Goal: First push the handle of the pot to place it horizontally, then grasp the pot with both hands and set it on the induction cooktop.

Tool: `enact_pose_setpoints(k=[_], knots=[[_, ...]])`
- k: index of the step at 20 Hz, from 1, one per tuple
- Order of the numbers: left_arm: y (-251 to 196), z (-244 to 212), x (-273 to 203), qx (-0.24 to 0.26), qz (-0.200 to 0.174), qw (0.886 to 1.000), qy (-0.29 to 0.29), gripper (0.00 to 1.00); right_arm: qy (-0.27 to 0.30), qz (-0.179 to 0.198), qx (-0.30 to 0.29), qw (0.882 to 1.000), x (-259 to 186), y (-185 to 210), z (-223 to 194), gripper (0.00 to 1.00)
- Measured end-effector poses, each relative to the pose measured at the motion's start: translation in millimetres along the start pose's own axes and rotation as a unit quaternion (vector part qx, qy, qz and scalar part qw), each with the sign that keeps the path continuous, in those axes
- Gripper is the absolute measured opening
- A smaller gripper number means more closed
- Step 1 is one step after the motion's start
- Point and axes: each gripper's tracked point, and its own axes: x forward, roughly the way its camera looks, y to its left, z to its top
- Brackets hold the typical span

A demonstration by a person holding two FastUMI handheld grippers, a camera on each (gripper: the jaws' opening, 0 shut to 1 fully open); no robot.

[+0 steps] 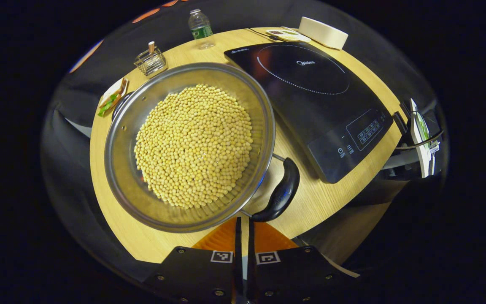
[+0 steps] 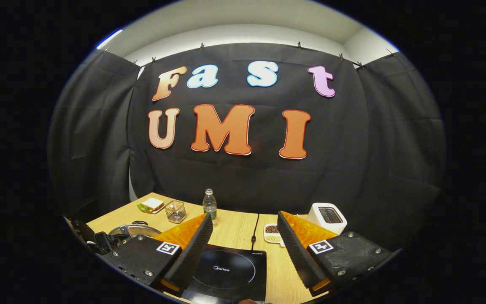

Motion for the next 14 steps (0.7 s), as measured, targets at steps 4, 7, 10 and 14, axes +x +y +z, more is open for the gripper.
enact_pose_setpoints(k=[4, 7, 10, 14], knots=[[-8.6, 15.6, 1.4, 0.014, -0.014, 1.0, -0.006, 0.02, 0.004, -0.009, -0.008, 1.0, 1.0, -3.7, -4.0, 0.95], [-13.8, 29.3, 4.3, -0.003, -0.032, 0.999, -0.016, 0.01, 0.014, -0.013, -0.017, 1.0, 1.5, -6.5, -10.1, 0.96], [-19.4, 48.7, 6.0, -0.028, -0.046, 0.998, -0.028, 0.01, 0.014, -0.019, -0.017, 1.0, 1.9, -10.2, -11.2, 0.96], [-23.9, 71.1, 8.2, -0.054, -0.051, 0.997, -0.035, 0.01, 0.014, -0.034, -0.018, 0.999, 2.3, -21.8, -11.7, 0.96]])
